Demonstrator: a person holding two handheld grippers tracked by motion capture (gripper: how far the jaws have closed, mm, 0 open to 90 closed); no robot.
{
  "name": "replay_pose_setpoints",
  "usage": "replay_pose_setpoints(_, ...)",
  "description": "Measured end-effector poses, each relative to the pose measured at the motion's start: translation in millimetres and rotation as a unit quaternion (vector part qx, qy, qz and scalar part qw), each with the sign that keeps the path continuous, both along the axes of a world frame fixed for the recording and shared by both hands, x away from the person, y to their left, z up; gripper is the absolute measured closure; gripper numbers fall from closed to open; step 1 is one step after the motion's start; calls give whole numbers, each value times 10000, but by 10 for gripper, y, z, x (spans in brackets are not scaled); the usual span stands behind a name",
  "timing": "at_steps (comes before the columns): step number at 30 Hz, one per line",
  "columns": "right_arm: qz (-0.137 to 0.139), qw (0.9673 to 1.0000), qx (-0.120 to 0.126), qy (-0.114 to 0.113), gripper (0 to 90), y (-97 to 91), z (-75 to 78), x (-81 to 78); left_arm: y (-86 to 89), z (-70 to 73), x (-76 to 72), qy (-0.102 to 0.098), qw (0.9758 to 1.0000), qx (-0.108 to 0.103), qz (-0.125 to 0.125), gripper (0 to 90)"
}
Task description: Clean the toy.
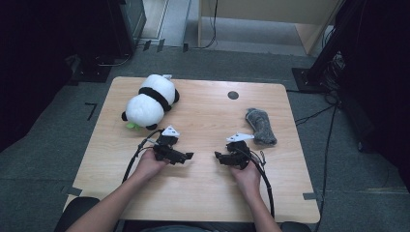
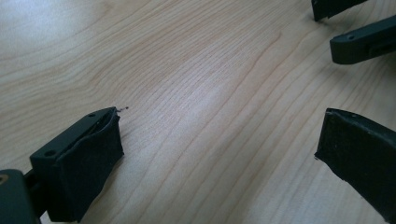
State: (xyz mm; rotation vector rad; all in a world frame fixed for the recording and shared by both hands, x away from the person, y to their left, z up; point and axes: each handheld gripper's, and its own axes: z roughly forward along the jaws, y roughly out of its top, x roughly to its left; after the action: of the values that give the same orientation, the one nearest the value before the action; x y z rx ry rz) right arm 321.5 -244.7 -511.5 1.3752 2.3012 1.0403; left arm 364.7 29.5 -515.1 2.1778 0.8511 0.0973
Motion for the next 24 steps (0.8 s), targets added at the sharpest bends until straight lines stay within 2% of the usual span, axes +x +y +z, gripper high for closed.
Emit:
replay_pose_setpoints(2,-67,9999,7,-146,382,7,-27,-36,-15,-2,-4,13,10000,-45,-34,0)
replay_pose_setpoints(4,-106,9995,12,-308,350,26,-59,-67,-29,-15,-21,-108,9999,17,-45,0)
replay_pose_setpoints(8,-38,9981,-209,-586,289,84,-109,-101,-49,-32,-56,-285,9995,149,-5,0)
replay_pose_setpoints(15,80,9981,-286,-531,164,122,-117,-89,-83,-34,-85,-436,9983,396,-18,0)
replay_pose_setpoints(19,115,9982,-300,-513,150,127,-118,-85,-123,-39,-109,-564,9965,614,-19,0)
replay_pose_setpoints(24,111,9982,-308,-496,129,127,-120,-72,-120,-38,-101,-558,9966,610,30,0)
